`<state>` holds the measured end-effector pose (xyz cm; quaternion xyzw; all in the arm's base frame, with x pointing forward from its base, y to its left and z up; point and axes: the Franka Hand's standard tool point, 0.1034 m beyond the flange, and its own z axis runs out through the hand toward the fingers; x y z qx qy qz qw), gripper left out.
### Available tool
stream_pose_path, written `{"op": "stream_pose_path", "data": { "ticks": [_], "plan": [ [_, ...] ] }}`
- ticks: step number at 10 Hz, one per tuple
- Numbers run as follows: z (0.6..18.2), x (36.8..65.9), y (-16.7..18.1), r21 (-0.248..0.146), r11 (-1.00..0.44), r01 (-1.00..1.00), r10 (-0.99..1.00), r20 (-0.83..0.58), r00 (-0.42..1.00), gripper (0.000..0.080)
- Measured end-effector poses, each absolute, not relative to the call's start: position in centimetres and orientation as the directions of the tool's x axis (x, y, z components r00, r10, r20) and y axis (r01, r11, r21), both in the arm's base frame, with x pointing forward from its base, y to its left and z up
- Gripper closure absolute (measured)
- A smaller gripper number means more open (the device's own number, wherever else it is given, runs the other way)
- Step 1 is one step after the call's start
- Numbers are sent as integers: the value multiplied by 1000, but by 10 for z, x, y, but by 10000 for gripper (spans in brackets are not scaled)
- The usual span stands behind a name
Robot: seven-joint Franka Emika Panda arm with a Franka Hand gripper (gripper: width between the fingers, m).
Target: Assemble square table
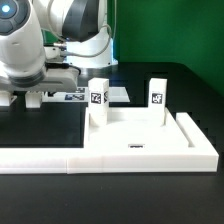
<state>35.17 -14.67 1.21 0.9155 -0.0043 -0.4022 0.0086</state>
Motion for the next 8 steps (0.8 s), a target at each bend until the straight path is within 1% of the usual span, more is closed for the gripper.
{"op": "stream_pose_path", "data": {
  "ticks": [1,2,3,4,5,8],
  "plan": [
    [11,350,-148,13,-1000,-2,-11,-738,674,151],
    [11,349,-147,9,-1000,-14,-16,-738,674,179],
    [10,348,-145,3,-1000,-28,-21,-737,675,179],
    [9,347,-144,-1,-999,-36,-24,-737,676,358],
    [8,343,-143,-2,-999,-39,-24,-742,670,495],
    [8,343,-143,-2,-999,-38,-24,-742,670,514]
  ]
}}
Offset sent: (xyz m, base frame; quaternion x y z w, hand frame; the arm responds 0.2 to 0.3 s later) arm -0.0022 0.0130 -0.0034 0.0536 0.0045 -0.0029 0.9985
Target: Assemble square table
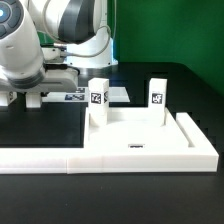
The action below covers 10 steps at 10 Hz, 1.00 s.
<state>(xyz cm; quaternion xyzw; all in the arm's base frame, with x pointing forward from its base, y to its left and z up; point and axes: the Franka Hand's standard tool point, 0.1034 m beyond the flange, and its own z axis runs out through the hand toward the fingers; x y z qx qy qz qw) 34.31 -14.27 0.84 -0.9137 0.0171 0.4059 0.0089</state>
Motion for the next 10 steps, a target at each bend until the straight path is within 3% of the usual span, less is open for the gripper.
{"op": "stream_pose_path", "data": {
  "ticks": [4,7,10],
  "plan": [
    [12,352,-142,-20,-1000,-17,3,-730,683,514],
    [40,380,-129,-34,-999,6,28,-703,711,512],
    [53,395,-122,-18,-1000,17,24,-688,725,512]
  ]
}}
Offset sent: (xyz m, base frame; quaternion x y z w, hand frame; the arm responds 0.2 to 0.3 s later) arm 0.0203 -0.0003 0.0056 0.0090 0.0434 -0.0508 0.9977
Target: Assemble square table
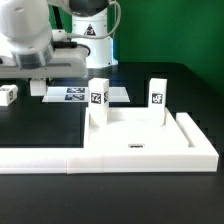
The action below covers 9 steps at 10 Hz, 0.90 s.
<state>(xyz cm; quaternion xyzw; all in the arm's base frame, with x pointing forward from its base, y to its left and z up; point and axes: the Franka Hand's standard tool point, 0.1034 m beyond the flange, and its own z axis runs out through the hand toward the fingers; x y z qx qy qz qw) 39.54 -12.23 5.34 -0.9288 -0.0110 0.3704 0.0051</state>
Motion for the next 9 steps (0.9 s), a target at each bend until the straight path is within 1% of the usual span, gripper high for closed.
{"op": "stream_pose_path", "data": {
  "ticks": [1,4,5,6,9],
  "plan": [
    [51,397,-123,-17,-1000,17,24,-677,735,512],
    [44,408,-121,-10,-1000,18,20,-500,866,512],
    [47,412,-117,-13,-1000,14,19,-477,879,512],
    [50,424,-116,-13,-1000,9,13,-418,908,512],
    [67,445,-120,-4,-1000,18,18,-262,965,512]
  ]
}}
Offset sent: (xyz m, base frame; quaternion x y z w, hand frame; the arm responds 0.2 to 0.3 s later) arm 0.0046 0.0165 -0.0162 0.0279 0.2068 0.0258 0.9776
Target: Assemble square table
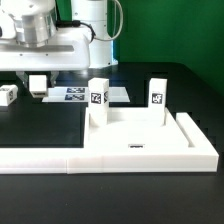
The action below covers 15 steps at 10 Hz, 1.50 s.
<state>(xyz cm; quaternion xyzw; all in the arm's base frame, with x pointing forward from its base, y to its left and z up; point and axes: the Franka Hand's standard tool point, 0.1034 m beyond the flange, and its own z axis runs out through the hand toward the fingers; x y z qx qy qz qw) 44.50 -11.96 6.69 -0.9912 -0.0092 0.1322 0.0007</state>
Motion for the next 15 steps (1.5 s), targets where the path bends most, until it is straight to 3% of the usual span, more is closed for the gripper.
{"op": "stream_pose_path", "data": {
  "ticks": [1,3,7,8,11,13,15],
  "plan": [
    [74,453,-120,-2,-1000,22,22,-225,974,512],
    [70,454,-126,30,-999,30,27,-77,997,512],
    [63,453,-128,35,-998,44,42,-66,997,512],
    [74,465,-117,12,-999,40,39,-84,996,512],
    [104,513,-98,-7,-999,43,43,-69,997,512],
    [108,532,-84,12,-996,89,89,11,996,512],
    [107,529,-86,9,-996,84,84,1,996,512]
  ]
}}
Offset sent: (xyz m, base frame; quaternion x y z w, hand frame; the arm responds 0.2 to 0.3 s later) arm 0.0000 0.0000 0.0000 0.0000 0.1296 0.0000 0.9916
